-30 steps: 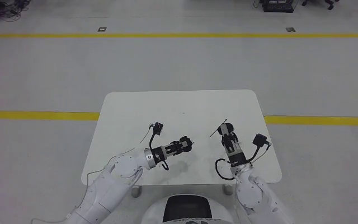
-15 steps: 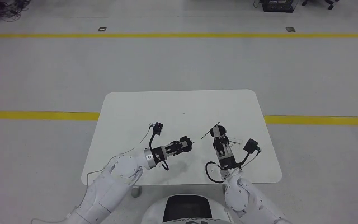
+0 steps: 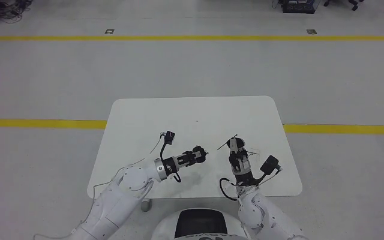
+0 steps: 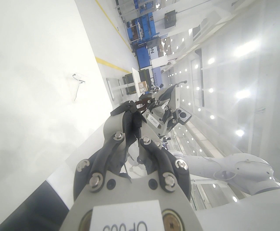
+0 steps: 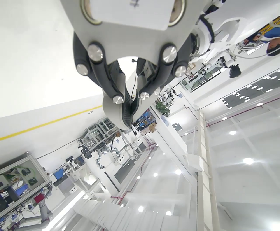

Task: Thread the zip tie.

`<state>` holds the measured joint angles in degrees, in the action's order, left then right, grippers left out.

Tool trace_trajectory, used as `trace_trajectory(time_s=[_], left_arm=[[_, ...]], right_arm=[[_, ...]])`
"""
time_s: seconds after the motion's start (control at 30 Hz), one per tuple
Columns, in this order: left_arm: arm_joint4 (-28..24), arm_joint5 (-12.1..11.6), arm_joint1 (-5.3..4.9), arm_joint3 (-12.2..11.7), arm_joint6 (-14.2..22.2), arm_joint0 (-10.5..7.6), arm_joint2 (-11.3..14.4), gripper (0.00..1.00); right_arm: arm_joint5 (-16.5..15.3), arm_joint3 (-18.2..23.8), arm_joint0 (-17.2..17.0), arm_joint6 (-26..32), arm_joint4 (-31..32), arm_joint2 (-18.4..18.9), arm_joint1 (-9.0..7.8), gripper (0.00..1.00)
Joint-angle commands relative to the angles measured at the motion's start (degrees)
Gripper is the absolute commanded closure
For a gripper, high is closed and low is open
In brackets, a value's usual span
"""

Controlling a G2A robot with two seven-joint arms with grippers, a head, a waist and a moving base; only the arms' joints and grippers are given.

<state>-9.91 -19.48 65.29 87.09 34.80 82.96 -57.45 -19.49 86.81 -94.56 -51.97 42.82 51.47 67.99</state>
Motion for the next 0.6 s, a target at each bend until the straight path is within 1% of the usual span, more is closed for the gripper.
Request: trace_trajectory(time_s=[0.0, 0.23, 0.37, 0.47, 0.57], left_arm=[[0.0, 0.0, 0.00, 0.0, 0.0, 0.00, 0.0, 1.00], [0.0, 0.0, 0.00, 0.0, 0.0, 0.00, 0.0, 1.00], [0.0, 0.0, 0.00, 0.0, 0.0, 0.00, 0.0, 1.00], [0.0, 0.0, 0.00, 0.0, 0.0, 0.00, 0.0, 1.00], [0.0, 0.0, 0.00, 0.0, 0.0, 0.00, 0.0, 1.00]], right_arm=[[0.0, -1.4, 0.9, -1.8, 0.1, -1.2, 0.19, 1.00], [0.0, -6.3, 4.4, -6.0, 0.5, -5.6, 0.32, 1.00], [0.0, -8.9, 6.4, -8.1, -0.6, -7.7, 0.22, 1.00], [0.0, -9.5, 7.3, -8.5, -2.6, -9.3, 0.15, 1.00], [0.0, -9.5, 7.3, -8.5, -2.6, -9.3, 0.15, 1.00]])
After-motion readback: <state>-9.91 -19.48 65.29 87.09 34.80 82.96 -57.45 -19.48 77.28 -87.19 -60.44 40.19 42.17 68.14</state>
